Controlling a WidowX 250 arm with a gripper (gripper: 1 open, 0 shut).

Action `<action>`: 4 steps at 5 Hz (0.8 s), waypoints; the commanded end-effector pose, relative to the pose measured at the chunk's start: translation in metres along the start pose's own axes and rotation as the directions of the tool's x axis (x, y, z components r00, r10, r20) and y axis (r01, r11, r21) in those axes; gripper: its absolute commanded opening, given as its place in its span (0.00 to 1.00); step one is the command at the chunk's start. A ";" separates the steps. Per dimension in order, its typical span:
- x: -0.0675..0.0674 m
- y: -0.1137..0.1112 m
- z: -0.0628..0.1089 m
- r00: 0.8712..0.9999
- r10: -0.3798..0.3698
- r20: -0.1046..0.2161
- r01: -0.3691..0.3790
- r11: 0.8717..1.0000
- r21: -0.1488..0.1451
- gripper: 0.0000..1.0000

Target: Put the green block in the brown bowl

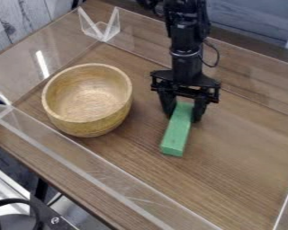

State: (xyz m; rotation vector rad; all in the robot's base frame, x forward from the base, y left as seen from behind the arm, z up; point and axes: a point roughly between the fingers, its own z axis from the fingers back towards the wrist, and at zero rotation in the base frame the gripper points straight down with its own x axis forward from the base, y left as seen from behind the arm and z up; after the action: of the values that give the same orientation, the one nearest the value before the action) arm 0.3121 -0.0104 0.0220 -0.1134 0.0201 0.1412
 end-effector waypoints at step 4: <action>0.004 -0.007 0.027 0.999 -0.030 0.041 0.031 0.999 -0.031 0.00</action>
State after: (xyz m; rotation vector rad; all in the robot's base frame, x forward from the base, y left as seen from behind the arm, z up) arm 0.3040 -0.0147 0.0230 -0.1378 0.0696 0.1171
